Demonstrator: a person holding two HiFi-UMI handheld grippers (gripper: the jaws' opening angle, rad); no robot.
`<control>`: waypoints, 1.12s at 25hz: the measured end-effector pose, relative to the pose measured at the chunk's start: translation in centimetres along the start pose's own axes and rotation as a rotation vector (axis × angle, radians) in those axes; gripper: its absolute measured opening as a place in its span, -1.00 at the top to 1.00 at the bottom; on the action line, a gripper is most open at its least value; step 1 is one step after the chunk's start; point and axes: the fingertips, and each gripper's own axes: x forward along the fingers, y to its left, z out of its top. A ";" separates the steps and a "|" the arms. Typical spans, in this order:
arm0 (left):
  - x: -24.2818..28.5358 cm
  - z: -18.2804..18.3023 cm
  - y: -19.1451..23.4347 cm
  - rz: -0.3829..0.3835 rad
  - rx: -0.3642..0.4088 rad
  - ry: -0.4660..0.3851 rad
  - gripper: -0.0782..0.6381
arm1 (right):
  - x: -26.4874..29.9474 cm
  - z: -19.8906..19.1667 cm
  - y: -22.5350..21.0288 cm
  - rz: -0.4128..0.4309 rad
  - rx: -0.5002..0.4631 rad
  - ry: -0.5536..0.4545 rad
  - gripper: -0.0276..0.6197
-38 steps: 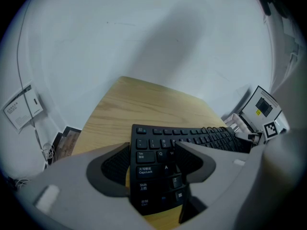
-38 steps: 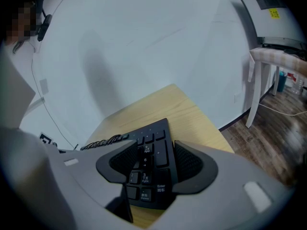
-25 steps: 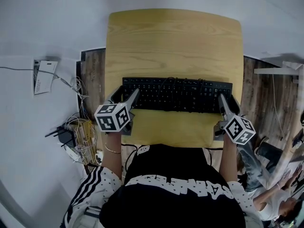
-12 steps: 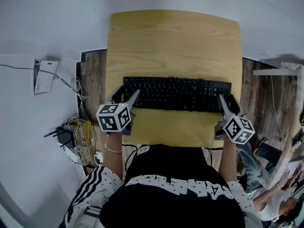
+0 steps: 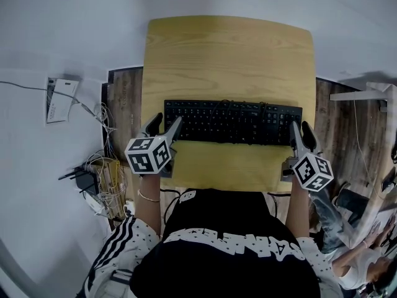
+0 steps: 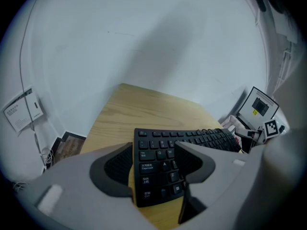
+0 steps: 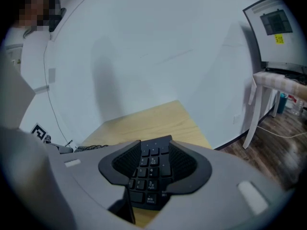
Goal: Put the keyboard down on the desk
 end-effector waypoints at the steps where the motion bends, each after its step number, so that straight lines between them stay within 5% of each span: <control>1: -0.1 0.1 0.0 -0.004 -0.002 -0.008 0.06 | -0.1 0.4 0.2 0.001 -0.004 -0.019 0.35; 11: -1.7 1.2 -1.3 -0.072 0.001 -0.059 0.48 | -1.1 0.4 2.4 0.038 -0.007 -0.069 0.88; 17: -2.7 1.1 -1.5 -0.072 0.043 -0.073 0.76 | -1.9 -0.2 3.5 0.056 -0.005 -0.071 0.88; 28: -4.6 1.6 -2.7 -0.131 0.083 -0.111 0.78 | -3.3 -0.5 6.0 0.067 -0.024 -0.072 0.88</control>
